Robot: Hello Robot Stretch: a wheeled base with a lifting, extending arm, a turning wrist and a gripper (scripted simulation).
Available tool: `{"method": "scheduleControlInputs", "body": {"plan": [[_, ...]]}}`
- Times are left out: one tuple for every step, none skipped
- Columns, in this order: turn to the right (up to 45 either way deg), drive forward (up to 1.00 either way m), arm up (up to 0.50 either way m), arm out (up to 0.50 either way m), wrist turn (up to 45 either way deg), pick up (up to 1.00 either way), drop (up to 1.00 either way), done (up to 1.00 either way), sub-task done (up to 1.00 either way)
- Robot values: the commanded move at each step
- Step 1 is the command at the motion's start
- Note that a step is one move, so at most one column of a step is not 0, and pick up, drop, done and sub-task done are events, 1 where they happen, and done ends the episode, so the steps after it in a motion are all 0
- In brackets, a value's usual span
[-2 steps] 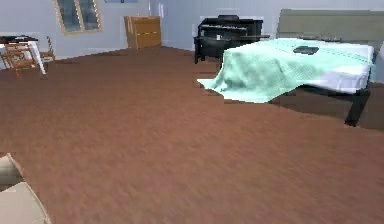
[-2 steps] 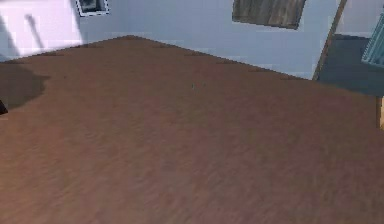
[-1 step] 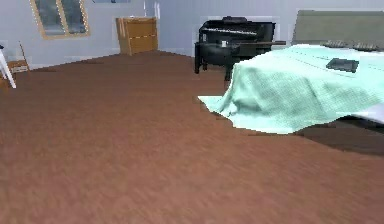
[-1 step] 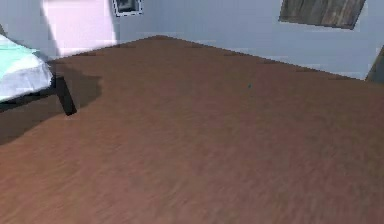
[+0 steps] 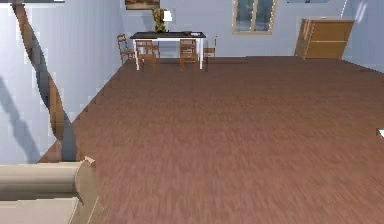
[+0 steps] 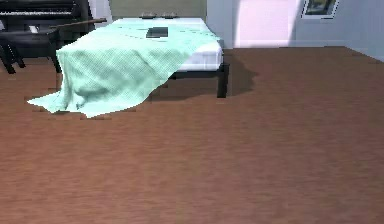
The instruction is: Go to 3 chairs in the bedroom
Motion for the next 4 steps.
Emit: {"method": "scheduleControlInputs", "body": {"plan": [[-3.0, 0.0, 0.0, 0.0, 0.0, 0.0, 0.0, 0.0, 0.0], [0.0, 1.0, 0.0, 0.0, 0.0, 0.0, 0.0, 0.0, 0.0], [0.0, 0.5, 0.0, 0.0, 0.0, 0.0, 0.0, 0.0, 0.0], [-9.0, 0.0, 0.0, 0.0, 0.0, 0.0, 0.0, 0.0, 0.0]]}}
